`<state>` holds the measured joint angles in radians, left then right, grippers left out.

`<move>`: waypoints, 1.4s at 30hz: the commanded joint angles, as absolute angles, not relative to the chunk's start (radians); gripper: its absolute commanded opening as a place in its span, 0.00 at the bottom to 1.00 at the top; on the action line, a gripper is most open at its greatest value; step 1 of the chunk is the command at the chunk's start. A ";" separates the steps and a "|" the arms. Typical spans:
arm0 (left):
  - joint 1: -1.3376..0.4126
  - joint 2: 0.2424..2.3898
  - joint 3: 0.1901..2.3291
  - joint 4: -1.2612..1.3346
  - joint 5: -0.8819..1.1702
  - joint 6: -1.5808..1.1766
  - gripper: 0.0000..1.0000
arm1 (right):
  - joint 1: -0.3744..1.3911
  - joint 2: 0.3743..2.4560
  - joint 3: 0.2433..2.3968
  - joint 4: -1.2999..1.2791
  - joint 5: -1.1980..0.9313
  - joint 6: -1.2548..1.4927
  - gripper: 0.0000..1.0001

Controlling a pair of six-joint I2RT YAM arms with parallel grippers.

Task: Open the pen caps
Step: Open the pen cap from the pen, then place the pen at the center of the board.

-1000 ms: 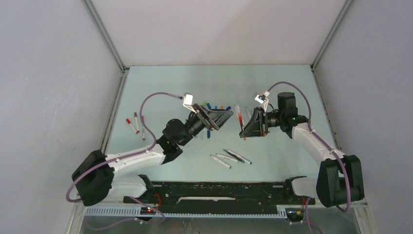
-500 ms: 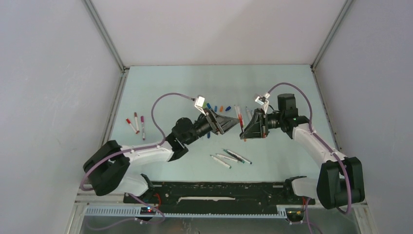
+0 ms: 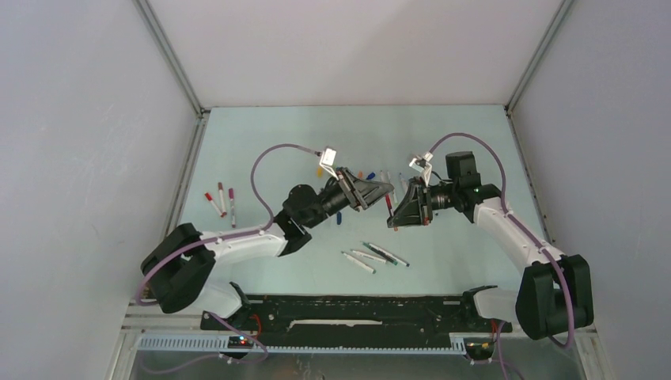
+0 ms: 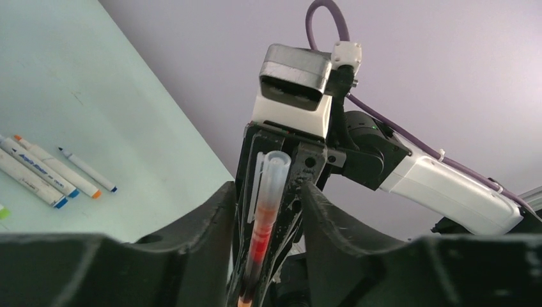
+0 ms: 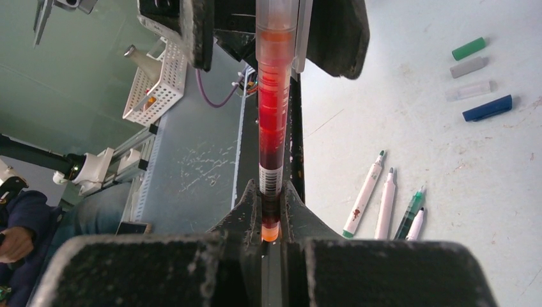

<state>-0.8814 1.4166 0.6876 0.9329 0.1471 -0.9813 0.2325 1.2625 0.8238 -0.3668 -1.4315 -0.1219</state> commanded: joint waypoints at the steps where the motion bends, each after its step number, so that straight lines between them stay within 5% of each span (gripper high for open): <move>1: -0.881 1.431 0.752 0.953 0.167 -0.976 0.43 | 0.236 1.270 0.862 -0.395 -1.419 -0.158 0.00; 7: -0.881 1.421 0.790 0.890 0.156 -0.930 0.41 | 0.237 1.270 0.863 -0.397 -1.414 -0.158 0.00; 11: -0.879 1.423 0.799 0.886 0.170 -0.917 0.12 | 0.236 1.269 0.866 -0.402 -1.414 -0.160 0.00; 14: -0.878 1.421 0.798 0.895 0.175 -0.912 0.00 | 0.235 1.267 0.866 -0.404 -1.416 -0.160 0.00; 31: -0.622 1.318 1.055 0.806 0.078 -0.721 0.00 | 0.290 1.305 0.866 -0.417 -1.429 -0.171 0.00; 42: -0.593 0.979 0.763 0.437 0.042 -0.664 0.00 | 0.307 1.249 0.946 -0.785 -0.839 -0.651 0.00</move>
